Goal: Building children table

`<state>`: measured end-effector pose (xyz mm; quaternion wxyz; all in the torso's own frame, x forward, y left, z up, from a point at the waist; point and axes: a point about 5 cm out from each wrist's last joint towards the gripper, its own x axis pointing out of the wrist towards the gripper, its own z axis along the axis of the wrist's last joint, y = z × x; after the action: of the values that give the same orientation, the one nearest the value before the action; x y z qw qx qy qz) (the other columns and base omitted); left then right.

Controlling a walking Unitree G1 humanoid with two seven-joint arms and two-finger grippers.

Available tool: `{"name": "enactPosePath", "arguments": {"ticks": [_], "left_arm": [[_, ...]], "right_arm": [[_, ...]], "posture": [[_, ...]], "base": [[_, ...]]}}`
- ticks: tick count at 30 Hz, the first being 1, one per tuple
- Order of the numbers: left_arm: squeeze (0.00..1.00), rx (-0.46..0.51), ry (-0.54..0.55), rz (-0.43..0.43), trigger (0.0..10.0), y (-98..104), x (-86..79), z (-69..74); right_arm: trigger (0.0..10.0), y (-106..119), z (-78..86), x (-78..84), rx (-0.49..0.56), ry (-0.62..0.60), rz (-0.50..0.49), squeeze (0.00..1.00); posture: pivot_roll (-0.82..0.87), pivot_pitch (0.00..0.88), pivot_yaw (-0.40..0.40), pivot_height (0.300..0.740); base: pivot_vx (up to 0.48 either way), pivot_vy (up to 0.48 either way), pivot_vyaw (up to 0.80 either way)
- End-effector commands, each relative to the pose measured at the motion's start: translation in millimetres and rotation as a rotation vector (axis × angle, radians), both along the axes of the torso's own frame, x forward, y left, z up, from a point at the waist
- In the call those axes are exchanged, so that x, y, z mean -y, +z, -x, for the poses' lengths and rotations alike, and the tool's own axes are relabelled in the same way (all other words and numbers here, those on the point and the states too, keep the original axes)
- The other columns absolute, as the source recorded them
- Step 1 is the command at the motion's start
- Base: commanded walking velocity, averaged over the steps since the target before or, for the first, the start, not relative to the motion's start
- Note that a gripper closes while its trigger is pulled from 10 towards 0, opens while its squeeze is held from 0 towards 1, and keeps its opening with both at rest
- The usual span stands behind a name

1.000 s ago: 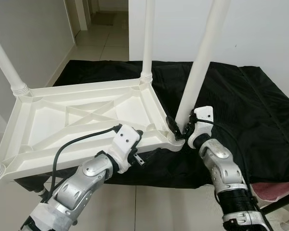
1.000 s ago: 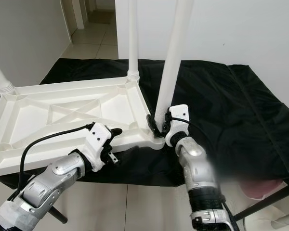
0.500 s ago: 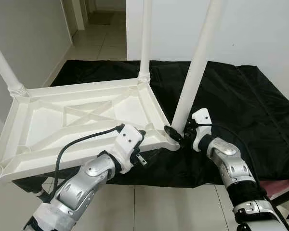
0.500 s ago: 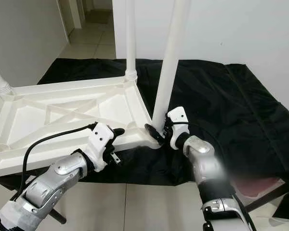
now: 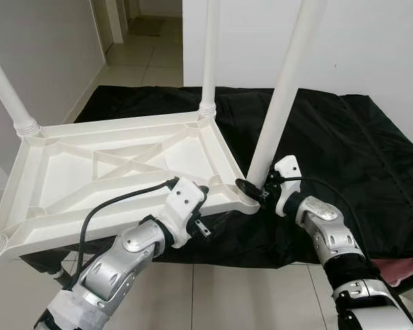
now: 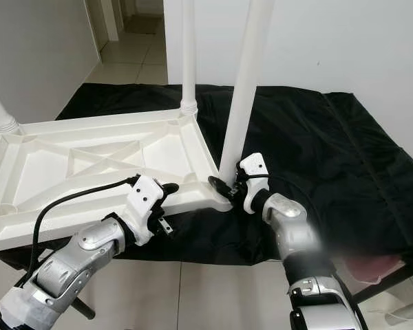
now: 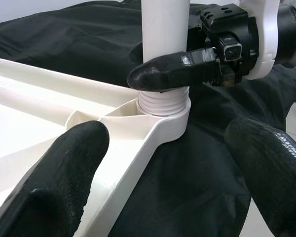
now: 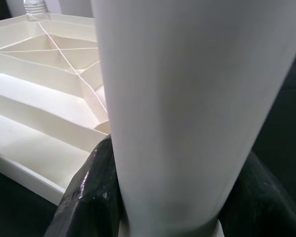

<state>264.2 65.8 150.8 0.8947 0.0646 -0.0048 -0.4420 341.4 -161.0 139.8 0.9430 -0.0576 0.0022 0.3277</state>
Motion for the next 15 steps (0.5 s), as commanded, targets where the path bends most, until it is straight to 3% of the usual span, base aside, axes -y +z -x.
{"name": "enactPosePath", "arguments": {"ticks": [1, 7, 11, 15], "left_arm": [[0.00, -0.015, -0.077, -0.014, 10.0, -1, 0.9, 4.8], [0.00, -0.019, -0.077, -0.012, 10.0, -2, 0.8, 6.0], [0.00, -0.025, -0.081, -0.013, 10.0, -4, 0.7, 7.8], [0.00, -0.027, -0.085, -0.014, 10.0, -4, 0.7, 7.9]], "right_arm": [[10.0, -4, -0.8, 5.1, -0.028, -0.059, 0.007, 0.00], [10.0, -7, 0.3, -1.8, -0.044, -0.137, -0.011, 0.00], [10.0, -11, 5.5, -15.9, -0.068, -0.302, -0.080, 0.00], [10.0, -11, 8.4, -22.0, -0.066, -0.356, -0.105, 0.00]], "posture": [[0.02, 0.031, -0.040, 0.740], [0.02, 0.029, -0.039, 0.740], [0.02, 0.027, -0.031, 0.740], [0.02, 0.026, -0.028, 0.740]], "base": [[0.000, 0.000, 0.00], [0.000, 0.000, 0.00], [0.000, 0.000, 0.00], [0.000, 0.000, 0.00]]}}
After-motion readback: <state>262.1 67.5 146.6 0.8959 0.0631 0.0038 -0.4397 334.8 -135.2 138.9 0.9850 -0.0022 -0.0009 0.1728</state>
